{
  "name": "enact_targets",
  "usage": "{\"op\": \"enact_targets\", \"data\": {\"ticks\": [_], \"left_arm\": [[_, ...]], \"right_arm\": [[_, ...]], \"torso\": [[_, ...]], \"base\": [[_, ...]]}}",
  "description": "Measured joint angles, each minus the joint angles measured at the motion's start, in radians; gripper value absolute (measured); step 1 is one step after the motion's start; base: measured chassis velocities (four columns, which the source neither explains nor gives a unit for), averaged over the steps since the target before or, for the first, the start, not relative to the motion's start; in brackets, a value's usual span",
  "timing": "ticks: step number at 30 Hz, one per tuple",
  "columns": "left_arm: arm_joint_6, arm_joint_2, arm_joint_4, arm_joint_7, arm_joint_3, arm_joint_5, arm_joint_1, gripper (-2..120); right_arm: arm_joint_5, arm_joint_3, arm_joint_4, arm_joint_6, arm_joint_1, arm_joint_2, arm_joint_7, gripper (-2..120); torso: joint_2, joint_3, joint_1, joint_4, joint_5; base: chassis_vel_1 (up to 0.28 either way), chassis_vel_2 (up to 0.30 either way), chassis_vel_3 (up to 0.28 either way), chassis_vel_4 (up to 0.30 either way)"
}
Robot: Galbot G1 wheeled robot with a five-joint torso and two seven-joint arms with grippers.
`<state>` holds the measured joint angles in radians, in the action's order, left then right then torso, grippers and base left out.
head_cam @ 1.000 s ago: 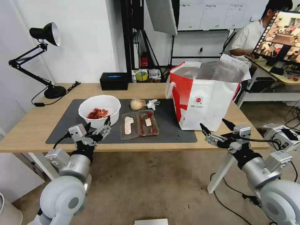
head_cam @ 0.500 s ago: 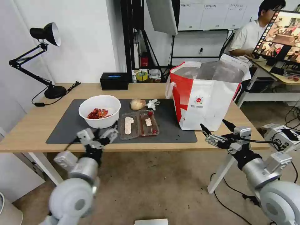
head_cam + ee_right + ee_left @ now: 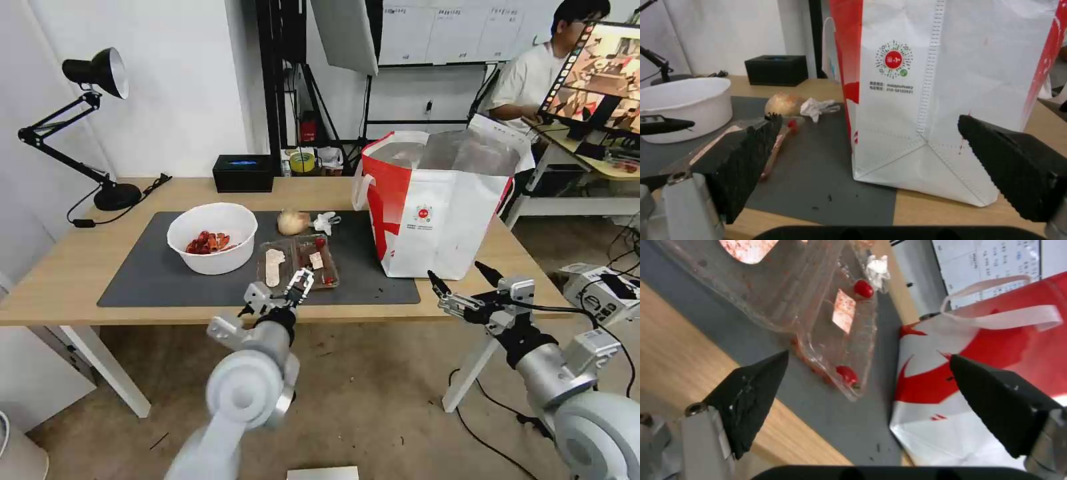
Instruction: Pick up the trash from the table and place it into the takeout bag.
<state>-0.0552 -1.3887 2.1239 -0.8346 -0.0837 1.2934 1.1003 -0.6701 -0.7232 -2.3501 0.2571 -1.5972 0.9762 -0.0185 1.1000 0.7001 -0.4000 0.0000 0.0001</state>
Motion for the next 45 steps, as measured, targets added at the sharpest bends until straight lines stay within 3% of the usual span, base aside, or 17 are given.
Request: {"op": "enact_targets", "data": {"ticks": [32, 39, 41, 45], "left_arm": [[-0.009, 0.015, -0.137, 0.029, -0.035, 0.022, -0.052, 99], [0.022, 0.008, -0.140, 0.086, -0.047, 0.018, -0.042, 98], [0.042, 0.013, -0.091, 0.156, -0.059, 0.023, -0.024, 98], [0.046, 0.030, -0.050, 0.192, -0.072, 0.024, -0.013, 98]], "right_arm": [[0.019, 0.008, 0.023, -0.019, 0.002, 0.029, 0.005, 100], [0.031, 0.018, 0.027, -0.026, 0.000, 0.042, 0.009, 100], [0.039, 0.027, 0.029, -0.031, -0.003, 0.053, 0.015, 100], [0.044, 0.029, 0.029, -0.035, -0.007, 0.059, 0.016, 100]], "torso": [[0.000, 0.000, 0.000, 0.0000, -0.0001], [0.000, 0.000, 0.000, 0.0000, -0.0006], [0.000, 0.000, 0.000, 0.0001, 0.0002], [0.000, 0.000, 0.000, 0.0001, -0.0002]], "base": [[0.000, 0.000, 0.000, 0.000], [0.000, 0.000, 0.000, 0.000], [0.000, 0.000, 0.000, 0.000], [0.000, 0.000, 0.000, 0.000]]}}
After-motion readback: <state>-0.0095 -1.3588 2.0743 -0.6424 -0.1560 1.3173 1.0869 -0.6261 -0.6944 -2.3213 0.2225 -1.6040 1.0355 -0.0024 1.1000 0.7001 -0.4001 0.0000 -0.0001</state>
